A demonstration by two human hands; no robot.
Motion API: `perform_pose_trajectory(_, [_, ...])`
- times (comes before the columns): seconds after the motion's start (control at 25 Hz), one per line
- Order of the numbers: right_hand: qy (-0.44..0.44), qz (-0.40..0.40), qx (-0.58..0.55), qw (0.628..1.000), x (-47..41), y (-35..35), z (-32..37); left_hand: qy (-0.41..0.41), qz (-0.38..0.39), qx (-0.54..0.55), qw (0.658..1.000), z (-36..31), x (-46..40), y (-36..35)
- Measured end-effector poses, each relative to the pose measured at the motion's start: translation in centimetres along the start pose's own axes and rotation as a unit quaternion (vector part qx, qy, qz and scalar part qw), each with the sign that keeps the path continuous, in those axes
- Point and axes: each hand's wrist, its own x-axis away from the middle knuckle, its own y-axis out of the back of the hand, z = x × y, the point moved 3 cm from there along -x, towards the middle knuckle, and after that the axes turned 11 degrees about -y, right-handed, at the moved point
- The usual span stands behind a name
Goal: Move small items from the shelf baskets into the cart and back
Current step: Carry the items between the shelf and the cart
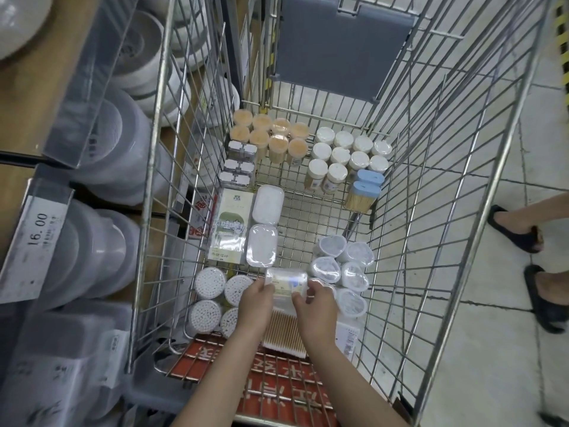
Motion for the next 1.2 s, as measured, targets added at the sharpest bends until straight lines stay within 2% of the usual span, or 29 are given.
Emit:
perform_pose_trajectory(0.36, [0.002,0.024,0.057,0.998,2.4,3.8,0.7,-0.013,0.013,-0.05,0.999,-2.3,2.4,2.0])
perform_pose_trajectory(0.48, [0.049,0.028,0.109,0.992,5.2,7.4,1.7,-0.047,0.042,-0.114,0.991,-4.5,4.9,4.3])
perform_pose_trajectory(0.64, [0.123,0.068,0.138,0.98,9.4,12.4,3.0,-0.13,0.07,-0.281,0.948,-7.5,9.2,7.6])
perform_pose_trajectory(0.8, [0.188,0.126,0.192,0.955,14.1,17.1,3.0,-0.2,0.062,-0.345,0.915,-11.0,16.6,9.7])
perform_pose_trajectory(0.92, [0.225,0.161,0.175,0.945,17.0,19.7,2.2,-0.222,0.006,-0.294,0.929,-12.1,23.8,11.0])
perform_pose_trajectory(1.04, [0.28,0.195,0.173,0.924,18.9,20.8,2.3,-0.229,-0.074,-0.218,0.946,-10.1,30.7,11.8])
perform_pose_trajectory(1.12, [0.327,0.234,0.208,0.892,20.8,20.3,2.8,-0.207,-0.156,-0.151,0.954,-6.4,35.7,12.3])
perform_pose_trajectory(1.2, [0.373,0.27,0.255,0.85,23.2,19.3,2.5,-0.19,-0.24,-0.082,0.948,-2.1,40.8,12.1])
